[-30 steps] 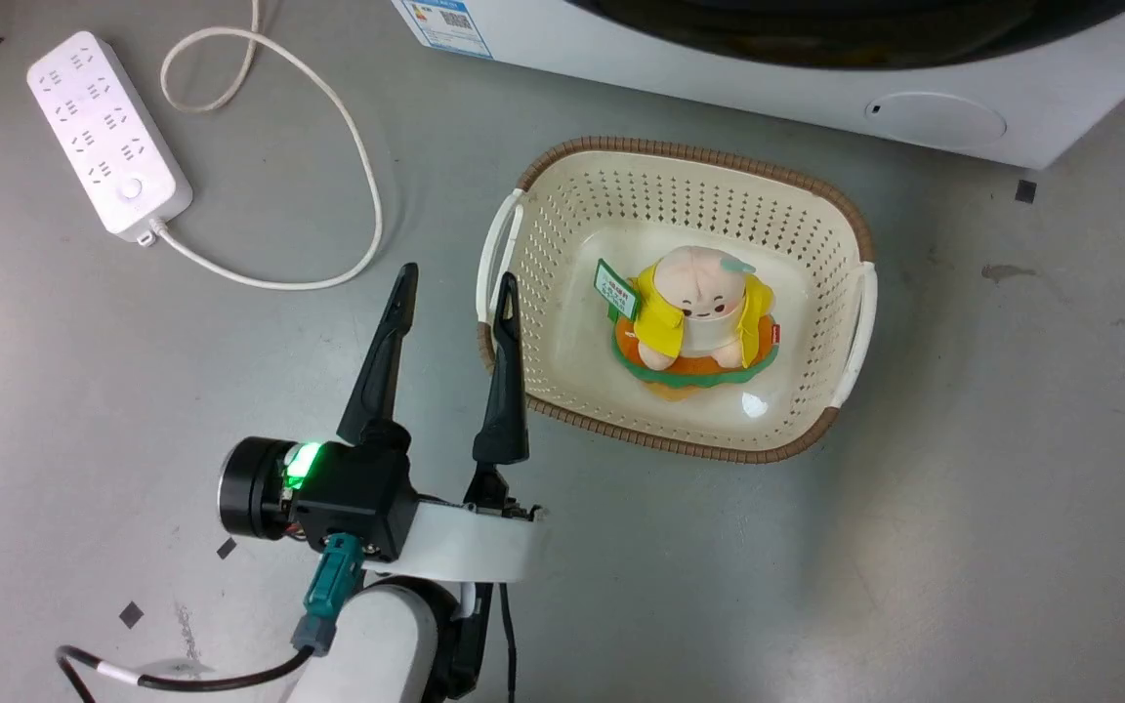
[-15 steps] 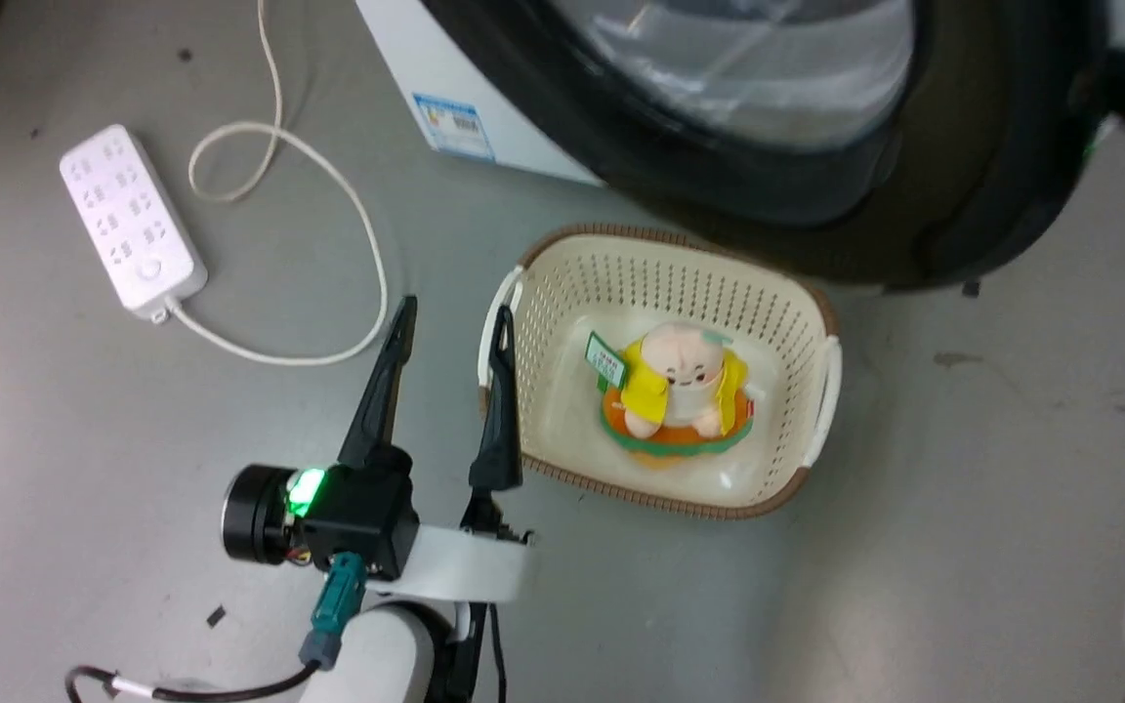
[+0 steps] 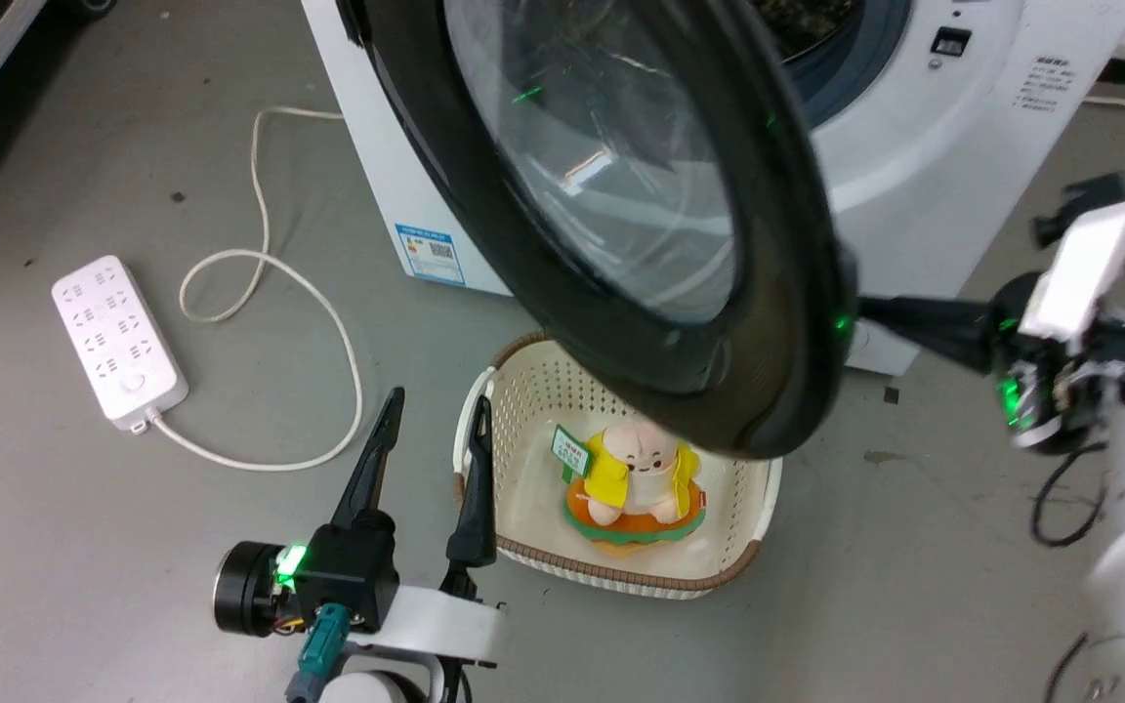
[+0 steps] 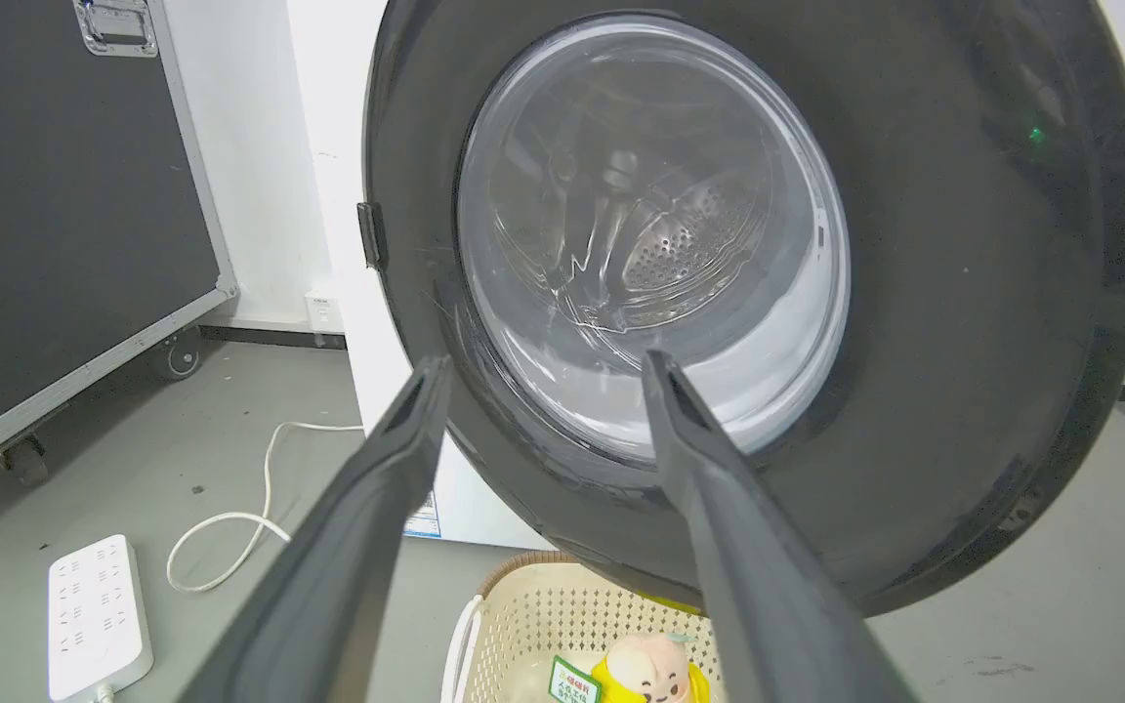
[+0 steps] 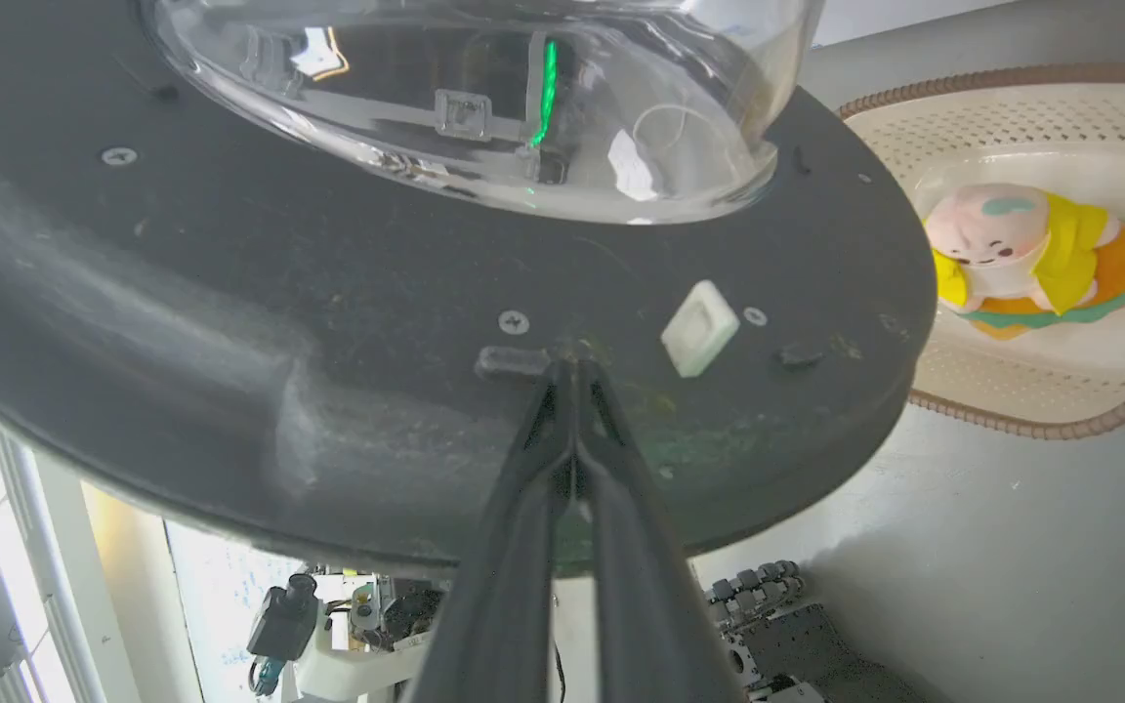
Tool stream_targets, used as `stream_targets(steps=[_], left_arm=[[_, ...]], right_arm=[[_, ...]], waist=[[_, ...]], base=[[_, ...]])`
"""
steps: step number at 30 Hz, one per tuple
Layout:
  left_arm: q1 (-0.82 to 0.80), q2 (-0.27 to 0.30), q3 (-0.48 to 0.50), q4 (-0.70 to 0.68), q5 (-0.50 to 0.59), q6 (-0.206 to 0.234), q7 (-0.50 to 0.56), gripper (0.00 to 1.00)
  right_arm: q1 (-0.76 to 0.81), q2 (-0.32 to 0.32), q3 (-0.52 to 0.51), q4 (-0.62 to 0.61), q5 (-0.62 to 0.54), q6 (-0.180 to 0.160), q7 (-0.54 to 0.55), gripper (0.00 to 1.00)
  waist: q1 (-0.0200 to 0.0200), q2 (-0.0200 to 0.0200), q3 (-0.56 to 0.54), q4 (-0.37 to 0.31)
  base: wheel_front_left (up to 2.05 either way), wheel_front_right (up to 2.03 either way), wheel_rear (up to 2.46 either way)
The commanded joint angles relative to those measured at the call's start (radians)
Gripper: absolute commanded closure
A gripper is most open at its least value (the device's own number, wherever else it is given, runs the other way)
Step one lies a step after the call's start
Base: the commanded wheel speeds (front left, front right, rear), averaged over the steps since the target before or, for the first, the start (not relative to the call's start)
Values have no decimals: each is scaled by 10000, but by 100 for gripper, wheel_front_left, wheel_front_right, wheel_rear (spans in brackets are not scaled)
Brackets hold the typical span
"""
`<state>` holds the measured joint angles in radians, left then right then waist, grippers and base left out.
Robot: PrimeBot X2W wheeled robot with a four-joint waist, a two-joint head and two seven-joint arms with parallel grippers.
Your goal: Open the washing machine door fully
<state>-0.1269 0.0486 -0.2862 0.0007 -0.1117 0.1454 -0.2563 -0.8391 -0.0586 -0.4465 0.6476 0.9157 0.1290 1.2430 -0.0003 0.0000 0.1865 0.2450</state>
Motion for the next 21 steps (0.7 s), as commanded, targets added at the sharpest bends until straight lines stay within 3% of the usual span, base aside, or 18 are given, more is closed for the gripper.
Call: stream_targets(steps=[1, 14, 21], left_arm=[[123, 16, 33, 60, 7, -59, -55, 0], [523, 16, 84, 486, -386, -293, -55, 0], [672, 16, 89, 587, -460, -289, -55, 0]], right_arm=[[356, 81, 402, 88, 467, 17, -154, 100], [2319, 82, 5417, -680, 4608, 17, -1944, 100], [2684, 83, 6573, -889, 5227, 17, -2836, 100]], waist=[[3, 0, -153, -64], [3, 0, -307, 30], [3, 0, -422, 144]], base=[[0, 0, 0], [0, 0, 0], [0, 0, 0]])
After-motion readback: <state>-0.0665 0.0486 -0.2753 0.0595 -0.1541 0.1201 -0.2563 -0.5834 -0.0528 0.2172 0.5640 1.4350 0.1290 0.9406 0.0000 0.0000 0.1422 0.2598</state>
